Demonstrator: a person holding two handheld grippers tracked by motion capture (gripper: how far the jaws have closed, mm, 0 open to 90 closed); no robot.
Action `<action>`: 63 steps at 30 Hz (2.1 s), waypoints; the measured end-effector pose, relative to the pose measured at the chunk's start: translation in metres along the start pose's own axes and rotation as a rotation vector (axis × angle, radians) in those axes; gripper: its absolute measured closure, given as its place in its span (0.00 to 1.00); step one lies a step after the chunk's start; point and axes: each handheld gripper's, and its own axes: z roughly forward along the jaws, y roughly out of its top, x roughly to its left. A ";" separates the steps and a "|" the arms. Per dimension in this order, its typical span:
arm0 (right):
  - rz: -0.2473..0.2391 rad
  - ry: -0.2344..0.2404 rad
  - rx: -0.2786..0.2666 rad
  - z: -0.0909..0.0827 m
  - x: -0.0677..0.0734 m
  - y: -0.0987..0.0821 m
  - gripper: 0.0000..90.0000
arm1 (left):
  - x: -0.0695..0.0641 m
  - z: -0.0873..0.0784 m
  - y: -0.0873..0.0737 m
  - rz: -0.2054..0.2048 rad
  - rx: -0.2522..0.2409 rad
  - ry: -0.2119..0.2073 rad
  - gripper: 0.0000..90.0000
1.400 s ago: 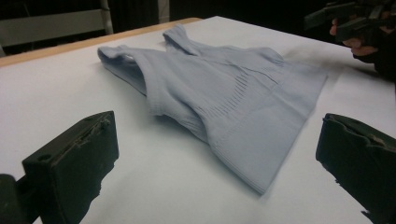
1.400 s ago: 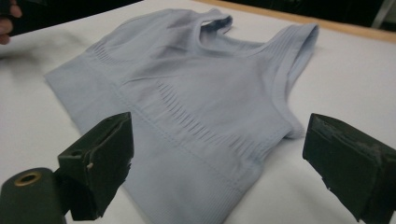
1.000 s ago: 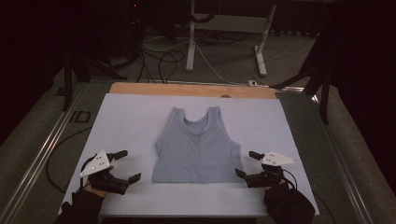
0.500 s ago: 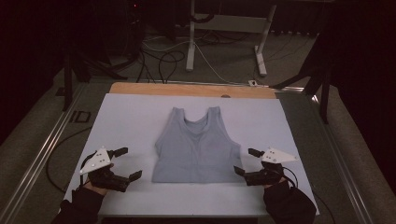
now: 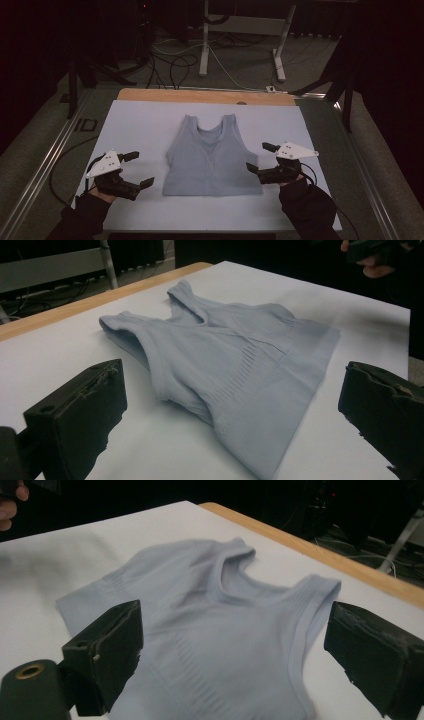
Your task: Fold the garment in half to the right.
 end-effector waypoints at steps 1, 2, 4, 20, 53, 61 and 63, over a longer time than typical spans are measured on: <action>0.000 0.000 0.000 0.000 0.000 0.000 0.10 | 0.000 0.000 0.000 0.000 0.000 0.000 0.00; 0.001 -0.001 -0.002 0.002 0.000 0.003 0.10 | -0.001 0.001 0.001 0.000 0.003 0.000 0.00; -0.010 0.004 -0.005 0.006 -0.001 0.010 0.10 | -0.002 0.003 0.003 0.003 0.013 0.001 0.00; -0.068 0.070 -0.029 0.057 -0.007 0.055 0.10 | -0.015 0.020 0.017 0.003 0.053 -0.003 0.00; -0.074 0.208 0.047 0.185 0.005 0.076 0.10 | -0.017 0.066 -0.015 -0.100 0.268 -0.045 0.00; -0.078 0.220 0.070 0.199 0.006 0.076 0.10 | -0.020 0.079 -0.030 -0.107 0.359 -0.081 0.02; -0.085 0.222 0.075 0.203 0.007 0.077 0.10 | -0.019 0.081 -0.033 -0.110 0.378 -0.089 0.06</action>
